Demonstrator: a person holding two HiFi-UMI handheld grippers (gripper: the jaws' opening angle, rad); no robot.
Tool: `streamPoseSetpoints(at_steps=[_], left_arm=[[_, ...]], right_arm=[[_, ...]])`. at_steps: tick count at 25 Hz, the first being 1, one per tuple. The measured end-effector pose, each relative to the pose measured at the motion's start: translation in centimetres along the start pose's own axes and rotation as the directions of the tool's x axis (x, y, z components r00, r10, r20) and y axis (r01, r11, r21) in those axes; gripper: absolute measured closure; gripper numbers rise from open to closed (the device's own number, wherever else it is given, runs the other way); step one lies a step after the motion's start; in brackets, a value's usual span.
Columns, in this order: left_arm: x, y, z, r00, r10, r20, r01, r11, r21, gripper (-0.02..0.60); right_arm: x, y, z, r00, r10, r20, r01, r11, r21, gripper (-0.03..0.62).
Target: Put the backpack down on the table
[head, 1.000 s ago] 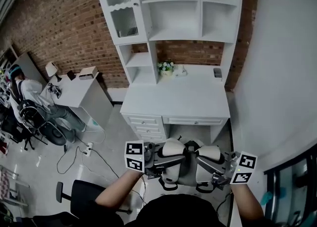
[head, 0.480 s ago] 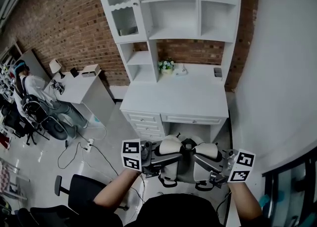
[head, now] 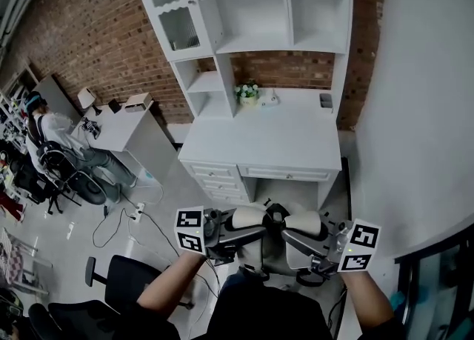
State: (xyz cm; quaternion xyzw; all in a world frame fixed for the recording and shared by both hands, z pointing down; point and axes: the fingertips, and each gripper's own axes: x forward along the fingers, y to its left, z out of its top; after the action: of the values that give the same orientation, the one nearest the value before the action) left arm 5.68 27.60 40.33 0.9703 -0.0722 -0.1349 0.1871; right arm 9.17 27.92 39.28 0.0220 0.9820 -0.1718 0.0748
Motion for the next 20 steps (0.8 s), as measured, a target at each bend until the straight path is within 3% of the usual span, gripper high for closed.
streamPoseSetpoints(at_steps=[9,20], left_arm=[[0.4,3.3,0.0,0.999,-0.046,0.011,0.047,0.999,-0.014,0.520],[-0.1,9.9,5.2,0.994,-0.107,-0.012,0.107,0.994,-0.001,0.520]], right_arm=[[-0.3,-2.9,-0.1,0.999,-0.043,-0.003,0.043,0.999,0.007,0.546],[2.2,-10.1,4.2,0.996,-0.086,0.034,0.085,0.996,0.022,0.547]])
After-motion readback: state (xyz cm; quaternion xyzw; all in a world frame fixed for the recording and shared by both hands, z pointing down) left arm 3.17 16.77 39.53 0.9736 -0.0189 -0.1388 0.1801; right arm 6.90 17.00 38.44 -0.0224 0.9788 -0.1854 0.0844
